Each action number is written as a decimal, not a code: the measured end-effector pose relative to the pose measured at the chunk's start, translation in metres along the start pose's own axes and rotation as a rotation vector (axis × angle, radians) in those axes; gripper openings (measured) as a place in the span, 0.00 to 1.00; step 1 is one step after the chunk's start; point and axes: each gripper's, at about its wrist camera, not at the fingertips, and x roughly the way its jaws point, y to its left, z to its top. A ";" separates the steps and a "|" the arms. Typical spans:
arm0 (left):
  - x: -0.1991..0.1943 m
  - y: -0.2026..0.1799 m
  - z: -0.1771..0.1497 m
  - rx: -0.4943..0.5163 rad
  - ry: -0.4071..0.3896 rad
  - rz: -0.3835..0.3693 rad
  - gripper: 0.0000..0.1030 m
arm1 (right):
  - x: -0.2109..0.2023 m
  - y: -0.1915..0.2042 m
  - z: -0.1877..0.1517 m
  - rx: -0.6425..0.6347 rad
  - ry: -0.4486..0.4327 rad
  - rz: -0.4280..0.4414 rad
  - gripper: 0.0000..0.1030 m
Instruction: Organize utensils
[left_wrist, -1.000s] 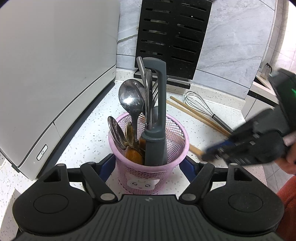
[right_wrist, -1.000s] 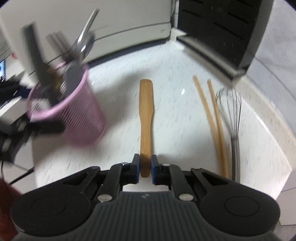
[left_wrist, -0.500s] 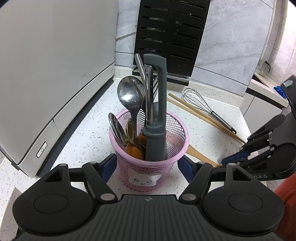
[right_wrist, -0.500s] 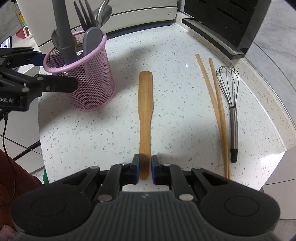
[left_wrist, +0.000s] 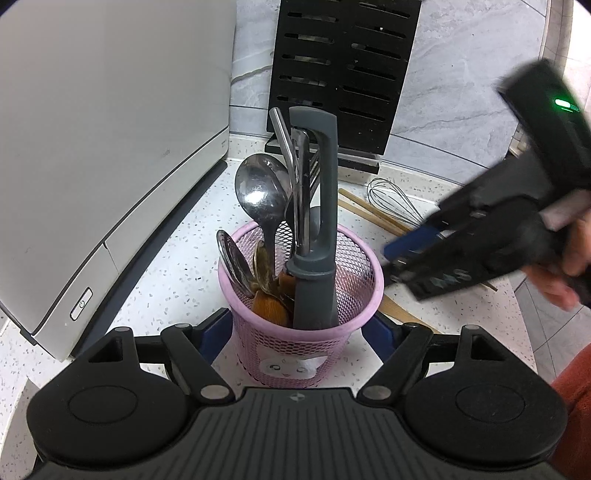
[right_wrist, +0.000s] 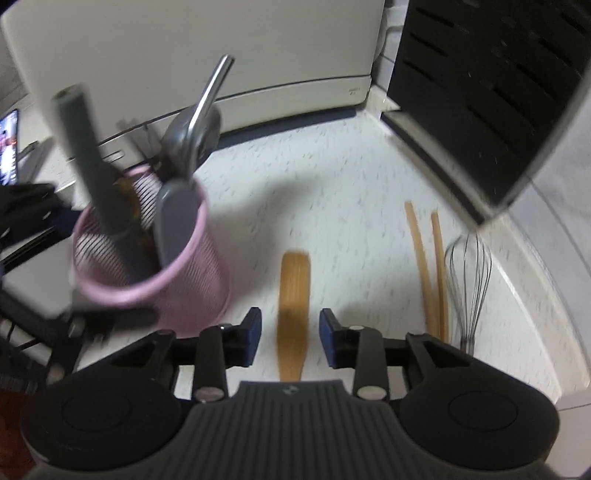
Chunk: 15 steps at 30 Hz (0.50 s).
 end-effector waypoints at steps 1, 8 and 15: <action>0.000 0.000 0.000 0.001 0.000 0.000 0.89 | 0.004 0.001 0.004 -0.008 0.003 -0.007 0.34; 0.001 0.002 0.001 0.002 0.000 -0.006 0.90 | 0.036 0.000 0.021 -0.064 0.046 0.002 0.30; 0.002 0.002 0.001 0.005 -0.001 -0.015 0.90 | 0.045 -0.004 0.023 -0.079 0.057 0.030 0.30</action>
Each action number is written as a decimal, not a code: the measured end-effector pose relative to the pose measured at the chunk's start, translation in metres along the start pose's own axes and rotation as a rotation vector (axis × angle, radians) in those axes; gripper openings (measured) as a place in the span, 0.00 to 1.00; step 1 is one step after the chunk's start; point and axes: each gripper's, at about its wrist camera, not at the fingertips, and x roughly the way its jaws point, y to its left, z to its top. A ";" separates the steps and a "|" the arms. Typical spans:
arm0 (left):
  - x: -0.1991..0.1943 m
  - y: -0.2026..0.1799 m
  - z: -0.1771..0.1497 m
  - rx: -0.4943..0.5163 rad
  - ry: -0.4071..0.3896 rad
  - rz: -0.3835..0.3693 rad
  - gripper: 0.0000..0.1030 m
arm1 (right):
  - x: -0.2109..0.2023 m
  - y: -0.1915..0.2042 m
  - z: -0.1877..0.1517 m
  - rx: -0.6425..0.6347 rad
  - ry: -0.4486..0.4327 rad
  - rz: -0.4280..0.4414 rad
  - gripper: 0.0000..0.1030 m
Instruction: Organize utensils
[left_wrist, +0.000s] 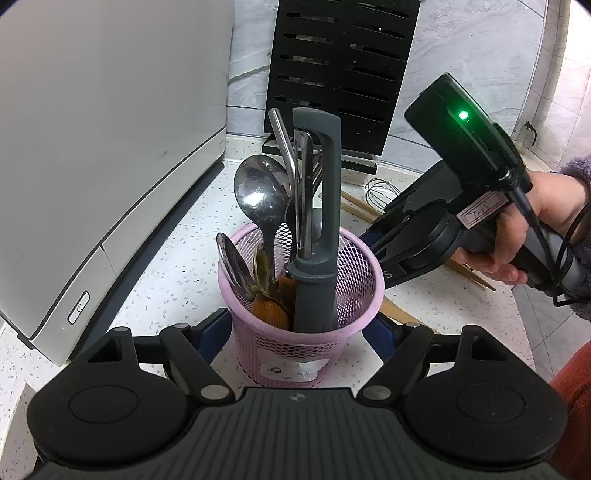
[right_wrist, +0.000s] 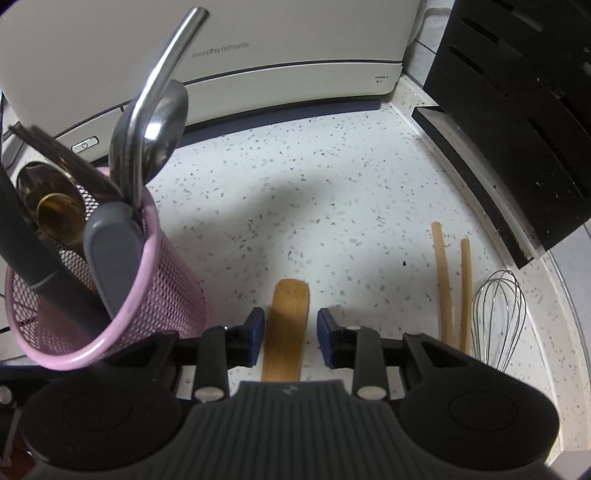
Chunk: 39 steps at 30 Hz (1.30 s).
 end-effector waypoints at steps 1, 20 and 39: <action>0.000 0.000 0.000 -0.001 0.000 0.002 0.90 | 0.001 0.000 0.000 -0.001 0.000 -0.002 0.30; -0.001 -0.002 -0.001 -0.008 -0.004 0.014 0.90 | -0.005 0.012 -0.003 -0.036 -0.041 -0.026 0.18; -0.001 -0.002 0.000 -0.008 -0.003 0.019 0.90 | -0.099 0.006 -0.015 0.013 -0.280 0.003 0.00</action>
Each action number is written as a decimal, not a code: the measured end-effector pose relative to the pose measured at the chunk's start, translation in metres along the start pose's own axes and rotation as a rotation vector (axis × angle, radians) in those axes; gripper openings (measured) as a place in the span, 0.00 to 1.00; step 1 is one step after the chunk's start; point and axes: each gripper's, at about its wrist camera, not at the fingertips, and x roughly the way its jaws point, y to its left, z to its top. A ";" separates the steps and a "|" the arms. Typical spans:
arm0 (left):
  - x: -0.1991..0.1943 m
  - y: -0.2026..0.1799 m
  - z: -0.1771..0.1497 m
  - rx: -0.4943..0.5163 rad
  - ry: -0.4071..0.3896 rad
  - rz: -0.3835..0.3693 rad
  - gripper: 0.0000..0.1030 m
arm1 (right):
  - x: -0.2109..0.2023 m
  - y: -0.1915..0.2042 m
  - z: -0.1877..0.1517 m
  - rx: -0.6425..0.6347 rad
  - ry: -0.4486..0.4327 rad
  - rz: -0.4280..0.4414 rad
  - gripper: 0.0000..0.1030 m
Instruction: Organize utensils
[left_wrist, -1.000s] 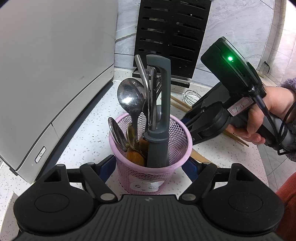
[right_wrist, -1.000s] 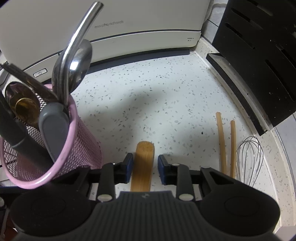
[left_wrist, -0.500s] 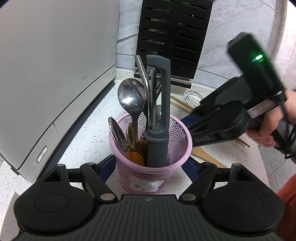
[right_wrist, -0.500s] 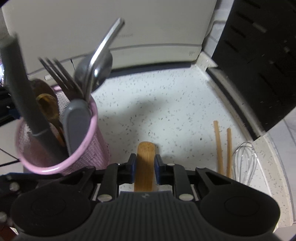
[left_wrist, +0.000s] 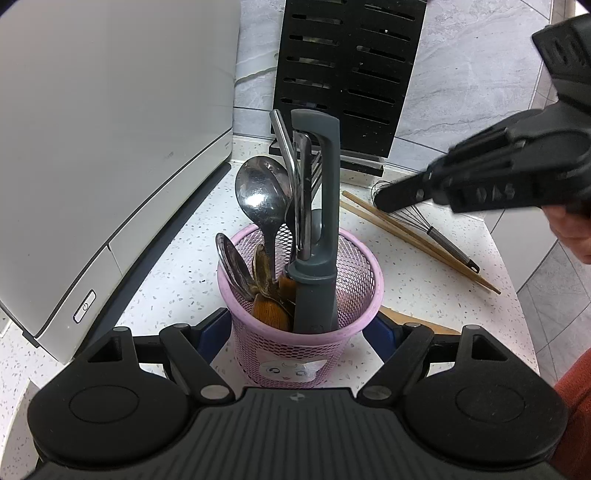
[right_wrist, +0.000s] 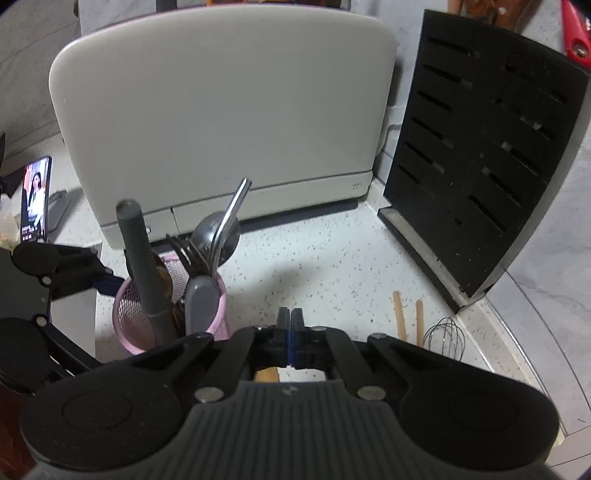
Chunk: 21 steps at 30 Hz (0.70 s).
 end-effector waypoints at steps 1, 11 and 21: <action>0.000 0.000 0.000 0.000 0.000 0.000 0.90 | 0.005 0.001 -0.001 -0.007 0.021 0.011 0.00; 0.001 0.002 0.000 0.000 -0.002 -0.012 0.90 | 0.063 0.017 -0.020 -0.152 0.179 0.113 0.15; 0.002 0.002 -0.001 0.000 -0.003 -0.011 0.90 | 0.082 0.031 -0.030 -0.289 0.208 0.090 0.30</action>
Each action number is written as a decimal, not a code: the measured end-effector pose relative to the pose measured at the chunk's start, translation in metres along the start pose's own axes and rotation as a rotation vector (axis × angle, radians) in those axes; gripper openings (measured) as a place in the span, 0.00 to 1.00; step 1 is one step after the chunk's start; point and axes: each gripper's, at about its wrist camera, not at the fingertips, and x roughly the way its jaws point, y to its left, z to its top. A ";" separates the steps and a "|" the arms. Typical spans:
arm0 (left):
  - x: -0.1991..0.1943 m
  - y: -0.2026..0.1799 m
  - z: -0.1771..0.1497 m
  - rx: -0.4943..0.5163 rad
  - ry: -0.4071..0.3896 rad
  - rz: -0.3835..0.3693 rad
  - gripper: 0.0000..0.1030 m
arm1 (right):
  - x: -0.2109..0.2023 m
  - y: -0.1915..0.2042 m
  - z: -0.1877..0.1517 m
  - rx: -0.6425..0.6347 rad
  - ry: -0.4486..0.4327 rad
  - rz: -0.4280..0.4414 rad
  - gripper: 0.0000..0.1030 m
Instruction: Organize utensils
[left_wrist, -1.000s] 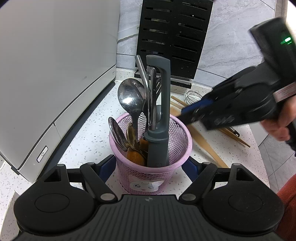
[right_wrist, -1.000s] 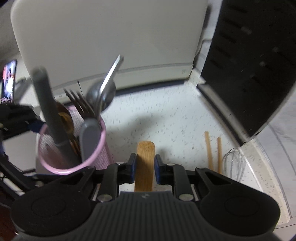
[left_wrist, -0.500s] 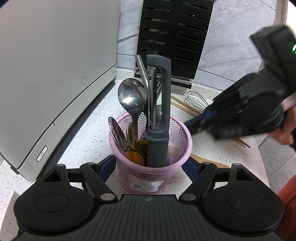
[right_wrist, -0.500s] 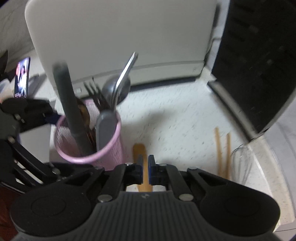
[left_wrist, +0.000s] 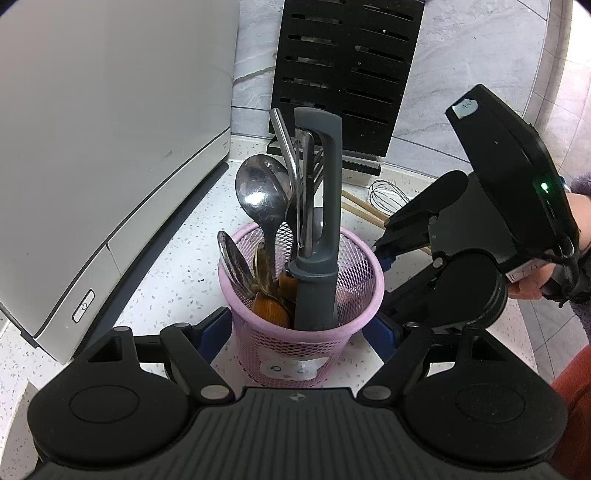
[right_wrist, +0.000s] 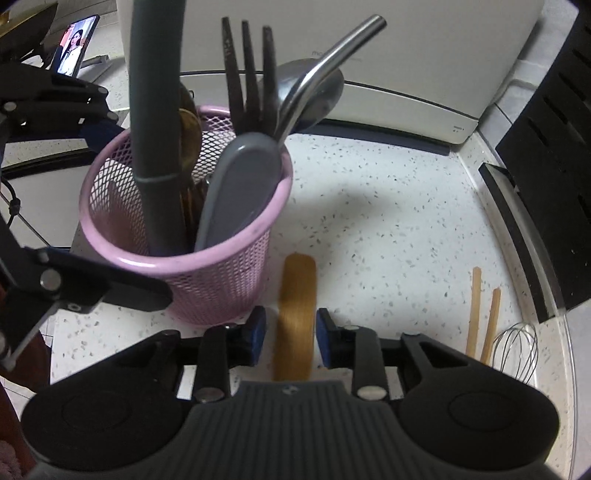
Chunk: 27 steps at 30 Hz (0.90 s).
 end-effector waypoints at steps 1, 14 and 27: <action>0.000 0.000 0.000 0.001 0.001 0.001 0.90 | 0.000 -0.001 0.002 0.007 0.001 0.003 0.30; 0.001 0.000 -0.001 0.000 0.003 0.001 0.90 | 0.014 -0.016 0.014 0.095 0.059 0.071 0.18; 0.001 0.000 -0.001 -0.004 0.005 0.002 0.90 | -0.021 -0.020 -0.003 0.134 -0.028 0.007 0.17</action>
